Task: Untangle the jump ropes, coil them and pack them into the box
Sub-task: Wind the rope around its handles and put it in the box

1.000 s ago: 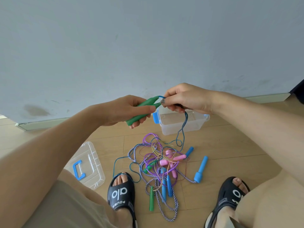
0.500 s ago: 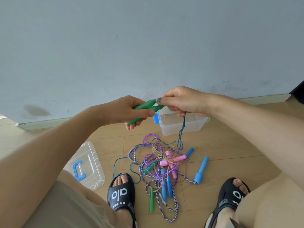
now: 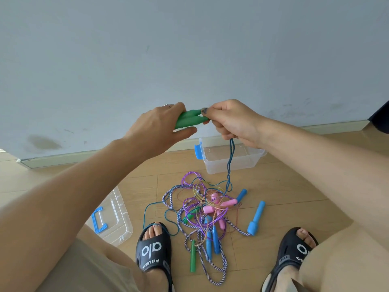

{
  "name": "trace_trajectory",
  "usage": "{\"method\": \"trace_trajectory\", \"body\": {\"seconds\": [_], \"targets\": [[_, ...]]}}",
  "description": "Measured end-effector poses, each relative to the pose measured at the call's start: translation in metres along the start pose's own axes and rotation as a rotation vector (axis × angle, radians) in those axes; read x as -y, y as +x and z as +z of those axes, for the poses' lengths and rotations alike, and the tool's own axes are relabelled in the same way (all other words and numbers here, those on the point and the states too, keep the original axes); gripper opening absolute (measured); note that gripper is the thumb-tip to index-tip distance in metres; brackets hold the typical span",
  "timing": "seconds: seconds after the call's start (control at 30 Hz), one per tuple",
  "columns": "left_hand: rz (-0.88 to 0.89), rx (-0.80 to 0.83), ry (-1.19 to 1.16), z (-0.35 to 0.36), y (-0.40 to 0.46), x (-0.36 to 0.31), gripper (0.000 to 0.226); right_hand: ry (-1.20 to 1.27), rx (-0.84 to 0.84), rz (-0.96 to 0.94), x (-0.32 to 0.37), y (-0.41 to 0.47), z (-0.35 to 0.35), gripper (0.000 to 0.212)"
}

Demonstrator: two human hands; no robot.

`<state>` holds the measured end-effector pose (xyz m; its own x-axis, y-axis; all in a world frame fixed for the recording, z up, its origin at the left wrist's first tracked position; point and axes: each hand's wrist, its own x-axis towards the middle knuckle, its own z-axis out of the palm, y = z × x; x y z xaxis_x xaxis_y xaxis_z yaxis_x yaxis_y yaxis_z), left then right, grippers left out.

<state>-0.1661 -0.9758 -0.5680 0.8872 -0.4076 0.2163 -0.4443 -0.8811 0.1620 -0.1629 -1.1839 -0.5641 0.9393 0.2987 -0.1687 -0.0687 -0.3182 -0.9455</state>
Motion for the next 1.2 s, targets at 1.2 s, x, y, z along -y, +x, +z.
{"method": "trace_trajectory", "body": {"seconds": [1.2], "targets": [[0.201, 0.284, 0.283, 0.011, -0.012, -0.021, 0.062, -1.029, 0.208, -0.354, 0.025, -0.026, 0.022, 0.028]]}}
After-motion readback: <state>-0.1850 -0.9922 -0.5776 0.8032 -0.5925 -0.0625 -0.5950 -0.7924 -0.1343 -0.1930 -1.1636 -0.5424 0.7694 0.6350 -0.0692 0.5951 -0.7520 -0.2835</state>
